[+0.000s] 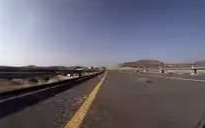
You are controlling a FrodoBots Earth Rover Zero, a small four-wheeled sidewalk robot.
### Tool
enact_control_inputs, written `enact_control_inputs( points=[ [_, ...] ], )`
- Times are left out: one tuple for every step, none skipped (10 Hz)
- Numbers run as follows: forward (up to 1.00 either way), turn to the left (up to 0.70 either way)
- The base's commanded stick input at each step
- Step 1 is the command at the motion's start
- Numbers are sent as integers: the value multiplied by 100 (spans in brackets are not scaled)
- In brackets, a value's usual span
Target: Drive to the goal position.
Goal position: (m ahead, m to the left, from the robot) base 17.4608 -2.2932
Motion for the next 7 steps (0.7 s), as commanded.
enact_control_inputs(
  points=[
    [85,0],
    [85,0],
    [85,0],
    [85,0],
    [85,0],
    [85,0],
    [85,0]
  ],
)
